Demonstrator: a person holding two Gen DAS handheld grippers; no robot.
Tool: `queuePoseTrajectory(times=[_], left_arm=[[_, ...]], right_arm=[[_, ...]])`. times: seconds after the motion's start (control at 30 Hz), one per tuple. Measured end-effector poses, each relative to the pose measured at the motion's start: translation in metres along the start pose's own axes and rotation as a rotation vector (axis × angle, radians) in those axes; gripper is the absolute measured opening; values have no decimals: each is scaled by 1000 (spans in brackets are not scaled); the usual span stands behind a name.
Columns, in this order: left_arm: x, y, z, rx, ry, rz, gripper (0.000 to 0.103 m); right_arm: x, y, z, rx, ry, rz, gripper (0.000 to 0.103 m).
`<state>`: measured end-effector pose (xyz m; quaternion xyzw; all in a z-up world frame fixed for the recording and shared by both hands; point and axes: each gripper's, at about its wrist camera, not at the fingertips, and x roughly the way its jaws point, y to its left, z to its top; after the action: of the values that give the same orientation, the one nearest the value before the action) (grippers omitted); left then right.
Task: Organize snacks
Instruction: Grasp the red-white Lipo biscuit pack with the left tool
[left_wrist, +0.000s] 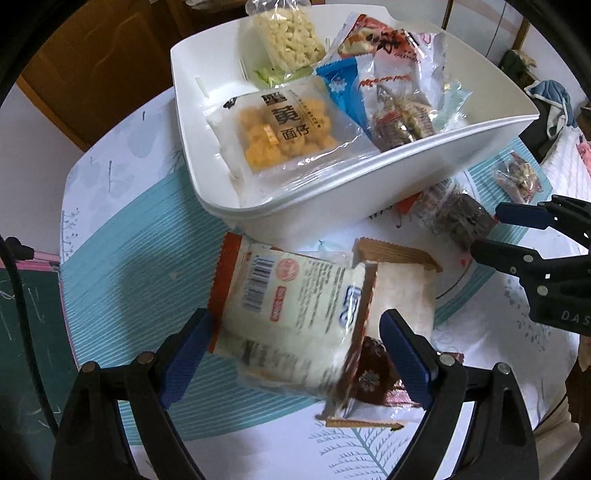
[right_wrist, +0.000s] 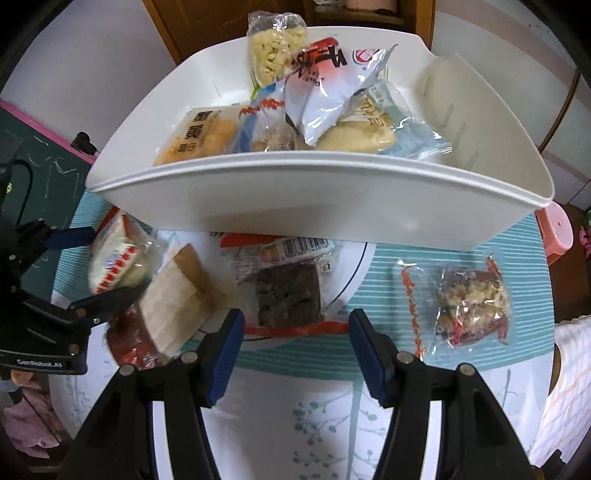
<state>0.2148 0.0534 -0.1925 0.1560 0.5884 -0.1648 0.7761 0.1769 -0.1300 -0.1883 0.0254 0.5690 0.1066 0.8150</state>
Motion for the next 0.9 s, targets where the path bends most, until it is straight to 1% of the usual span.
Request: queuePoseTrajectory(times=[0.17, 0.23, 0.3, 0.33, 0.43, 0.67, 0.77, 0.9], left_arm=[[11, 7, 3, -4, 10, -1, 90], [14, 10, 4, -12, 15, -1, 84], [17, 12, 2, -23, 25, -10, 69], [18, 16, 2, -39, 29, -18, 66], [19, 27, 2, -84, 27, -59, 65], [20, 52, -7, -177, 6, -134, 64], [21, 65, -14, -230, 0, -180, 64], [19, 81, -25, -316, -10, -245, 63]], right_arm=[[5, 3, 1, -19, -10, 8, 59], [7, 2, 2, -15, -2, 17, 59], [9, 0, 0, -1, 7, 29, 59], [9, -2, 0, 11, 12, 41, 61], [9, -5, 2, 36, 16, 58, 61], [7, -21, 5, 114, 28, 115, 67], [7, -23, 7, 145, 35, 115, 69], [12, -15, 15, 159, 40, 75, 70]])
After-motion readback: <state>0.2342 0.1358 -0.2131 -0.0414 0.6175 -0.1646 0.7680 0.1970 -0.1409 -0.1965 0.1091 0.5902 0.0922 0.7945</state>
